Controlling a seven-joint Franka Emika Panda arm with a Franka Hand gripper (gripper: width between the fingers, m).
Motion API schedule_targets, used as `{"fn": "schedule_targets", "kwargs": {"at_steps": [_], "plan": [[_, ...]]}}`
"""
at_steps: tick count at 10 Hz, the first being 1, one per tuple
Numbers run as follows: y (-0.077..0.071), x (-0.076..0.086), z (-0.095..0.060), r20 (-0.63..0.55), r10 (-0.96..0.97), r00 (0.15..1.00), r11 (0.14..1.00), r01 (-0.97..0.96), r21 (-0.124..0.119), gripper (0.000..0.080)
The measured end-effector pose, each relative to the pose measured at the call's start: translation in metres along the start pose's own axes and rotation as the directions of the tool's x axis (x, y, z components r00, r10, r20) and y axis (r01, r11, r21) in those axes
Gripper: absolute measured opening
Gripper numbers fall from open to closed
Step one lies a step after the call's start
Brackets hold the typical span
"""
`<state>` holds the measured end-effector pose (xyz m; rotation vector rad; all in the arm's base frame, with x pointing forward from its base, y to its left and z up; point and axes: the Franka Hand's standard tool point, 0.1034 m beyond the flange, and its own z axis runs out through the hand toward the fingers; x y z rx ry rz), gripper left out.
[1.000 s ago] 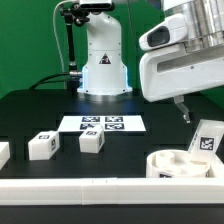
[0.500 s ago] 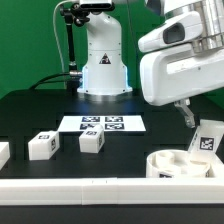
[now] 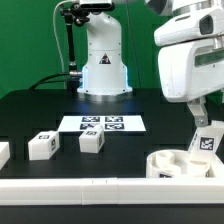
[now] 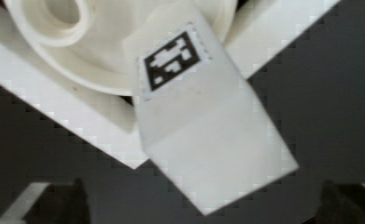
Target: Assemble stool
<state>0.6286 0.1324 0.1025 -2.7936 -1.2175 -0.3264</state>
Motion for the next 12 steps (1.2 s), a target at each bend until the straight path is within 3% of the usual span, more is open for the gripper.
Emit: {"fn": "schedule_targets", "kwargs": {"at_steps": [3, 4, 6, 10, 12], "plan": [[0.002, -0.002, 0.001, 0.002, -0.211, 0.977, 0.977, 0.211, -0.001, 0.0648], [0.005, -0.004, 0.003, 0.002, -0.326, 0.945, 0.945, 0.326, -0.018, 0.0648], [0.007, -0.008, 0.006, 0.026, -0.51, 0.86, 0.86, 0.51, -0.019, 0.0648], [0.009, -0.016, 0.014, 0.032, -0.507, 0.861, 0.862, 0.508, -0.005, 0.0648], [0.01, -0.018, 0.015, 0.033, -0.505, 0.863, 0.863, 0.505, -0.004, 0.0411]]}}
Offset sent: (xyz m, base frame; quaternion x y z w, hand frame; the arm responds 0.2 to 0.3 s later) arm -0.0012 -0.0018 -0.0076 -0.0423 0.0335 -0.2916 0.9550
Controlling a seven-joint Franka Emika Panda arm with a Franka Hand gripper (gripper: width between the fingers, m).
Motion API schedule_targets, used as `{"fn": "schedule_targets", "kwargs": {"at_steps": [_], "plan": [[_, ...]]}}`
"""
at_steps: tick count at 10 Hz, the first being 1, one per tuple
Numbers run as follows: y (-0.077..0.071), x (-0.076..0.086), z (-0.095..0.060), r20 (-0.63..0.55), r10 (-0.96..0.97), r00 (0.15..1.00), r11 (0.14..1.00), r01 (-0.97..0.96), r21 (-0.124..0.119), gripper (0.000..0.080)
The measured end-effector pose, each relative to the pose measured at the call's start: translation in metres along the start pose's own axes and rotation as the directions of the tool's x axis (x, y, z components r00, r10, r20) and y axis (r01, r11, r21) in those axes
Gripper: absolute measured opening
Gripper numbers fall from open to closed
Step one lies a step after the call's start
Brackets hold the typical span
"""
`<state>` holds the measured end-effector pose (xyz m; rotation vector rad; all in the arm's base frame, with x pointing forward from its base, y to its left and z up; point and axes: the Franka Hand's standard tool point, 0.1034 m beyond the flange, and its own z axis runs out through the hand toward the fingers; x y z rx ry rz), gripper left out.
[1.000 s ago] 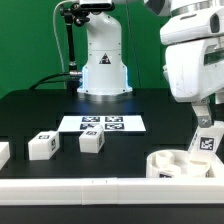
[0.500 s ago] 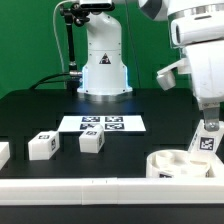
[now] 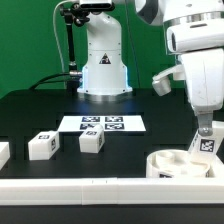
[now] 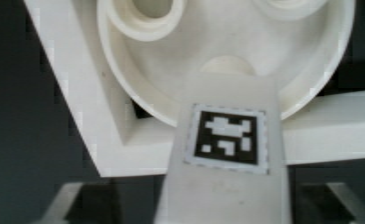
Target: Assemble stool
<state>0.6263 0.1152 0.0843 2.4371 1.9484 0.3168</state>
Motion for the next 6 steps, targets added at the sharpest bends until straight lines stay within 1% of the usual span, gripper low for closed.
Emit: {"fn": "schedule_targets", "kwargs": {"at_steps": [1, 2, 5, 6], "plan": [[0.0001, -0.0004, 0.0, 0.0, 0.001, 1.0, 1.0, -0.001, 0.0, 0.0411], [0.0002, -0.0004, 0.0, 0.0, 0.01, 1.0, 1.0, -0.01, 0.0, 0.0336], [0.0003, -0.0006, 0.0, -0.001, 0.057, 0.998, 0.998, -0.057, 0.0, 0.0336], [0.0003, -0.001, 0.0001, -0.001, 0.133, 0.991, 0.991, -0.133, 0.001, 0.0336]]}}
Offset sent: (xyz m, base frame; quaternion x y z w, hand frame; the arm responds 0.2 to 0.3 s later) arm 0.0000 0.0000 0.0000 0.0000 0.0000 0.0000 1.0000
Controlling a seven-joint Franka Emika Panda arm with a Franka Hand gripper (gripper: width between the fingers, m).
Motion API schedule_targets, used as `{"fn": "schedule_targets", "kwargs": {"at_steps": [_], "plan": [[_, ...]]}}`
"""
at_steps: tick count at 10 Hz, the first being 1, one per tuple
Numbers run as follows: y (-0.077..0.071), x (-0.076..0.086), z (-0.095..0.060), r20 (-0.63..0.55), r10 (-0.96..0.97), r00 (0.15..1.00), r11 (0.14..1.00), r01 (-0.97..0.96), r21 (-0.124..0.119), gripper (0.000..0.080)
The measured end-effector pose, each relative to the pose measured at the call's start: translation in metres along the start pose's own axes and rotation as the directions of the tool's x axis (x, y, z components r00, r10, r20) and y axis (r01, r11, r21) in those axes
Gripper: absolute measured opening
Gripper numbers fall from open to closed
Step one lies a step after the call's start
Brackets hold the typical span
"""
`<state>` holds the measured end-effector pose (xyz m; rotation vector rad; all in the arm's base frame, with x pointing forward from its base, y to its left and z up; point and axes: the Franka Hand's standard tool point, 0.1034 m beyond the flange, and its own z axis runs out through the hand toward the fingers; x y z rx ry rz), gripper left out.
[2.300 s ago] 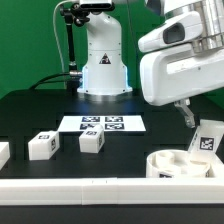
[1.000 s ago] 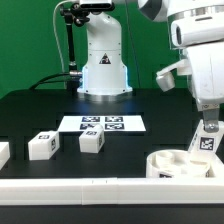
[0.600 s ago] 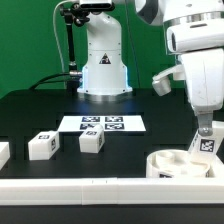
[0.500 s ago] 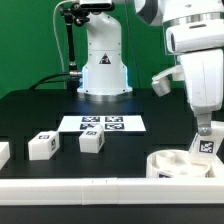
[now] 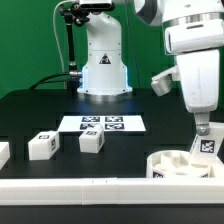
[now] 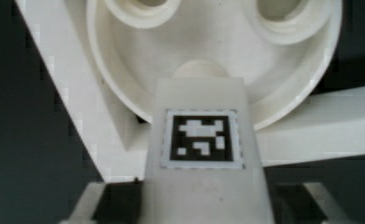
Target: Assemble stool
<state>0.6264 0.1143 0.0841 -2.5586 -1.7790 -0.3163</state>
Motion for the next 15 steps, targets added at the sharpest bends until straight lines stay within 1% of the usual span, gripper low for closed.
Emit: {"fn": "schedule_targets", "kwargs": {"at_steps": [1, 3, 6, 9, 10, 11, 12, 13, 15], "plan": [[0.0002, -0.0006, 0.0, 0.0, 0.101, 0.995, 0.995, -0.101, 0.001, 0.0336], [0.0005, -0.0017, 0.0001, -0.001, 0.241, 0.97, 0.97, -0.241, 0.003, 0.0337], [0.0006, -0.0029, 0.0002, -0.007, 0.481, 0.877, 0.877, -0.481, 0.019, 0.0337], [0.0014, -0.0032, 0.0001, -0.009, 0.626, 0.78, 0.78, -0.625, 0.019, 0.0337], [0.002, -0.0039, -0.0001, -0.008, 0.694, 0.72, 0.72, -0.693, 0.019, 0.0337], [0.0025, -0.0043, -0.0003, -0.007, 0.731, 0.682, 0.682, -0.731, 0.019, 0.0337], [0.0029, -0.0046, -0.0005, -0.007, 0.787, 0.617, 0.617, -0.787, 0.021, 0.0337], [0.0035, -0.0056, -0.0008, -0.007, 0.842, 0.539, 0.539, -0.842, 0.025, 0.0337], [0.0014, -0.0082, -0.0009, -0.009, 0.932, 0.363, 0.363, -0.931, 0.041, 0.0337]]}}
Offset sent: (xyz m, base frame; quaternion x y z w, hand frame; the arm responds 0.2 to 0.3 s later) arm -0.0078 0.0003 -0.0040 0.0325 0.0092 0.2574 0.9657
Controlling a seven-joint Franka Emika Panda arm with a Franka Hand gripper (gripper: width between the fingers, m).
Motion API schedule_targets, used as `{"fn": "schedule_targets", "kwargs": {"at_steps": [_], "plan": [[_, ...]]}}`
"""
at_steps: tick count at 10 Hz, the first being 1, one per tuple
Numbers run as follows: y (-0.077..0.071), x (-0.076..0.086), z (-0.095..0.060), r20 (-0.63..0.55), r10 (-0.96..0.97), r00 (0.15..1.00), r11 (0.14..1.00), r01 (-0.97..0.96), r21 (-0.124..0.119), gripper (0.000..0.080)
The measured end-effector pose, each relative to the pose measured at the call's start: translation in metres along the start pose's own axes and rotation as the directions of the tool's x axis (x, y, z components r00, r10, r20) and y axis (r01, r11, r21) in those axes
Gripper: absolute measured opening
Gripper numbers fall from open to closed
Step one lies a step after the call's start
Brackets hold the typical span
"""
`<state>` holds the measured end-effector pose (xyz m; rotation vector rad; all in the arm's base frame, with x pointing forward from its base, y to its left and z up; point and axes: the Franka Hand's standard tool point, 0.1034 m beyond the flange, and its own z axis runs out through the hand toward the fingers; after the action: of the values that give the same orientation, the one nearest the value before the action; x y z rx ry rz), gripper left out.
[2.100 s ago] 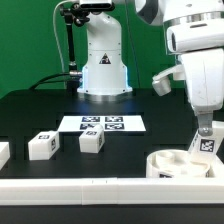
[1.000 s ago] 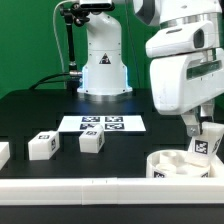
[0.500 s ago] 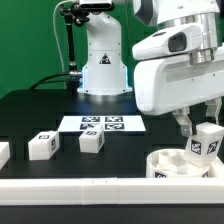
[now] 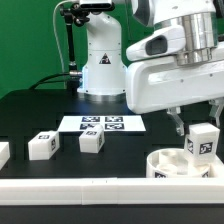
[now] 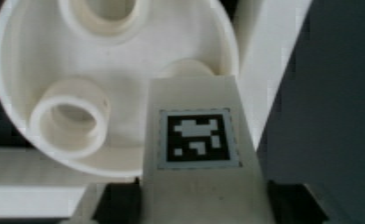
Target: Assemble stool
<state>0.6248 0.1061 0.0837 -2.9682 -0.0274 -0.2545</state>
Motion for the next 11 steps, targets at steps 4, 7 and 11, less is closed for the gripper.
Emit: {"fn": "schedule_targets", "kwargs": {"at_steps": [4, 7, 11], "plan": [[-0.0003, -0.003, 0.0, -0.011, 0.314, 0.949, 0.949, -0.314, 0.005, 0.0338], [-0.0036, -0.0069, -0.0002, 0.002, 0.563, 0.827, 0.827, -0.563, -0.004, 0.0338], [-0.0077, -0.0091, 0.0003, 0.028, 0.818, 0.575, 0.575, -0.818, 0.006, 0.0338]]}}
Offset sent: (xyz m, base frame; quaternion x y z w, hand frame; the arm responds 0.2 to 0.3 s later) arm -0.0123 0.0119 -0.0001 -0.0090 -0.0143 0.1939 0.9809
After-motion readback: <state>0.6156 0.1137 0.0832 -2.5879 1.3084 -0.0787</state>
